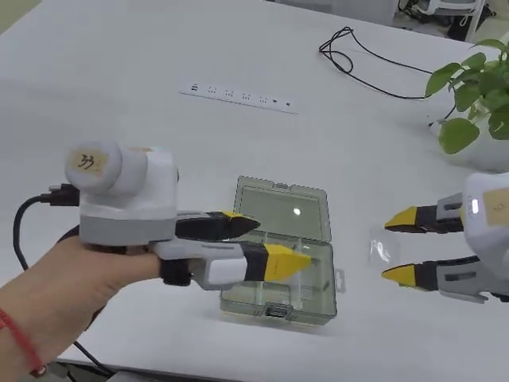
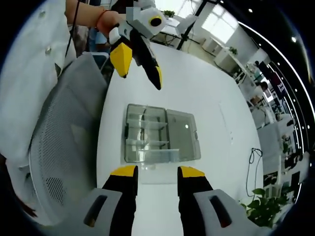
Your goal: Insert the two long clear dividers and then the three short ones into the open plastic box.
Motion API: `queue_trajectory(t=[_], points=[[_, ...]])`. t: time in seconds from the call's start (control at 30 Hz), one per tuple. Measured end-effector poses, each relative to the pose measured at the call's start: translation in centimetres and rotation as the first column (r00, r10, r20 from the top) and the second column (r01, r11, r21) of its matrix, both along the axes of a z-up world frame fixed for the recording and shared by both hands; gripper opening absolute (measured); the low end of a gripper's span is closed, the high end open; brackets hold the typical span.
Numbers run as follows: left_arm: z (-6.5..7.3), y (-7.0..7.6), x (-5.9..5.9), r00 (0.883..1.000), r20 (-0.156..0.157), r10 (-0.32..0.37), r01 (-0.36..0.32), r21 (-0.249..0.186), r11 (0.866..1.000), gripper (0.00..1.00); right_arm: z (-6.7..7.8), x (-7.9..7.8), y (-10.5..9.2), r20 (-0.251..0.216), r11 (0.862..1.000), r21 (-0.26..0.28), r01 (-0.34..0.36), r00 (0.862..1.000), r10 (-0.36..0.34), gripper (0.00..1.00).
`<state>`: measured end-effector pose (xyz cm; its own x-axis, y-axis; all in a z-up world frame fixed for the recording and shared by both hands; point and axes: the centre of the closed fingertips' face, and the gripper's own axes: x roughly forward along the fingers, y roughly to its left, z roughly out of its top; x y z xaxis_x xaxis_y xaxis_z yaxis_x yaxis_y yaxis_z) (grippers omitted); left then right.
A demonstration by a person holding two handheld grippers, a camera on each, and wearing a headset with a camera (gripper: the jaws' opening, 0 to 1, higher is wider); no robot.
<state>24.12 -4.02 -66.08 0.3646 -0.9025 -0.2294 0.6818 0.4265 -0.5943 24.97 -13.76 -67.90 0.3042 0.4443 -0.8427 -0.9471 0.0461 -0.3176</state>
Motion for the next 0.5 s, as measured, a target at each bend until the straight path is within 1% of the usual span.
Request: queue_trajectory(t=[0.03, 0.1, 0.13, 0.2, 0.23, 0.4, 0.5], points=[[0.2, -0.3, -0.1, 1.0, -0.001, -0.004, 0.004, -0.008, 1.0, 0.57, 0.2, -0.1, 0.3, 0.002, 1.0, 0.005, -0.001, 1.0, 0.0, 0.33], [0.3, -0.8, -0.2, 1.0, -0.027, -0.003, 0.002, -0.015, 1.0, 0.54, 0.6, -0.3, 0.8, 0.005, 1.0, 0.013, 0.0, 1.0, 0.0, 0.33], [0.4, -1.2, -0.3, 0.999, -0.029, -0.012, 0.012, -0.026, 1.0, 0.52, 0.7, -0.4, 1.2, 0.005, 1.0, 0.018, -0.001, 1.0, 0.001, 0.33], [0.4, -1.6, -0.4, 0.999, -0.046, -0.014, 0.012, -0.029, 1.0, 0.49, 1.0, -0.7, 1.7, 0.01, 1.0, 0.022, -0.008, 1.0, 0.008, 0.33], [0.5, -2.0, -0.5, 0.999, -0.047, -0.021, 0.019, -0.036, 0.999, 0.48, 1.1, -0.8, 1.9, 0.011, 1.0, 0.023, -0.011, 1.0, 0.01, 0.33], [0.5, -3.2, -0.8, 0.995, -0.092, -0.039, 0.034, -0.061, 0.998, 0.41, 1.8, -1.5, 3.2, 0.016, 0.999, 0.033, -0.024, 1.0, 0.024, 0.33], [0.6, -3.9, -1.1, 0.992, -0.12, -0.044, 0.033, -0.086, 0.996, 0.37, 2.2, -1.9, 3.8, 0.019, 0.999, 0.038, -0.03, 0.999, 0.029, 0.33]])
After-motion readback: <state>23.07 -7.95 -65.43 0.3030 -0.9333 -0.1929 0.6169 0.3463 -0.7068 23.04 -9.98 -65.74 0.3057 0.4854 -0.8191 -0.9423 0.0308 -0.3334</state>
